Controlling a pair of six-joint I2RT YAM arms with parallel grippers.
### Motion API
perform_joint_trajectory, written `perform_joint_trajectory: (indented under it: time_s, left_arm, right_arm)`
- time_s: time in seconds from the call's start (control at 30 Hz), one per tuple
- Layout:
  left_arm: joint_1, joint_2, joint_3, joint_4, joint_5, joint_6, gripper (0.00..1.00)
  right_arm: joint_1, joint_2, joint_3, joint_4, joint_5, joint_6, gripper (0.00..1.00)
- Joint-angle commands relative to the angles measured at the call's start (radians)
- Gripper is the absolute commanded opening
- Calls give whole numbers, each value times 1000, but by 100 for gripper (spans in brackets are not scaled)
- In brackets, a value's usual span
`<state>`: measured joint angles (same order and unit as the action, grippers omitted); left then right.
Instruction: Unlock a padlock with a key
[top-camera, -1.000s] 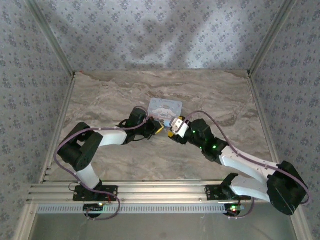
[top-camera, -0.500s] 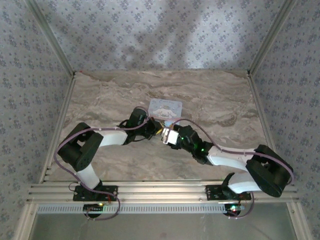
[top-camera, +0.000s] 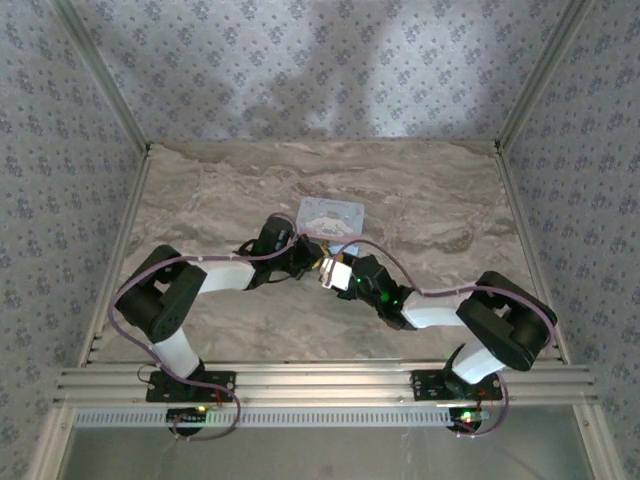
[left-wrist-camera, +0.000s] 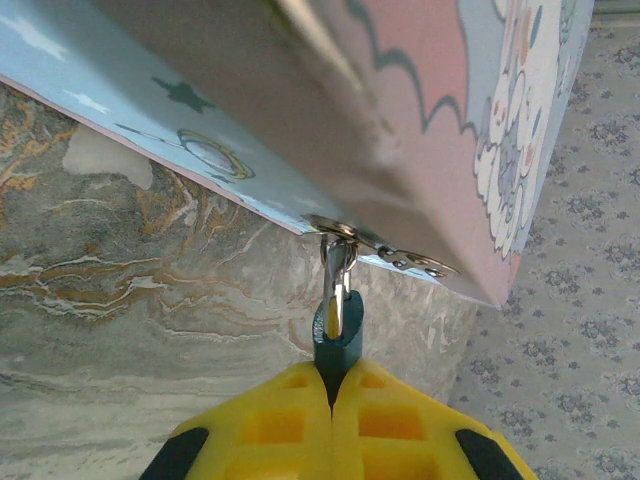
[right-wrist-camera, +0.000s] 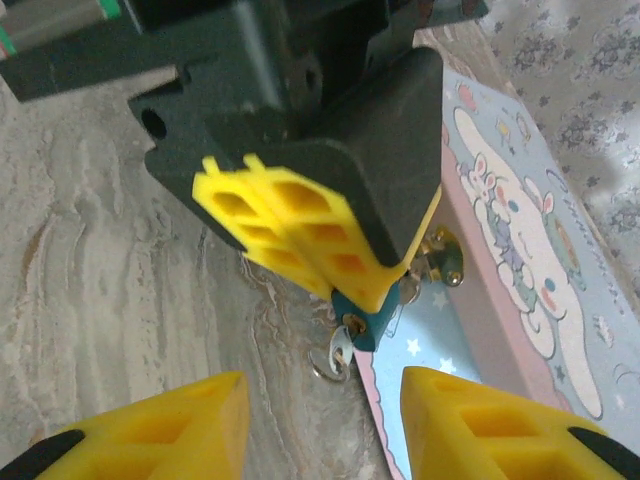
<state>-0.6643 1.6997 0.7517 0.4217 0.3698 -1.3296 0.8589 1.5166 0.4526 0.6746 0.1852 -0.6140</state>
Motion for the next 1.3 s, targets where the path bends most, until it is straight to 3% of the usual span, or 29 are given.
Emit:
perform_joint_trajectory:
  time_s: [0.0,0.5,1.0,1.27]
  left_arm:
    - [-9,-30,24,15,4,-3,0]
    - [-10,-28,27,13,7,-3,0]
    - [-10,-25,28,12,12,-6,0]
    - [-11,-19,25,22,17,-11,0]
  right_arm:
    - [-6,24,-8,76,23,37,43]
    - [-14,105,24,123,46,66,33]
    - [-15,130,44,154,43,79,29]
    - [-17,153,61,158,48,90,18]
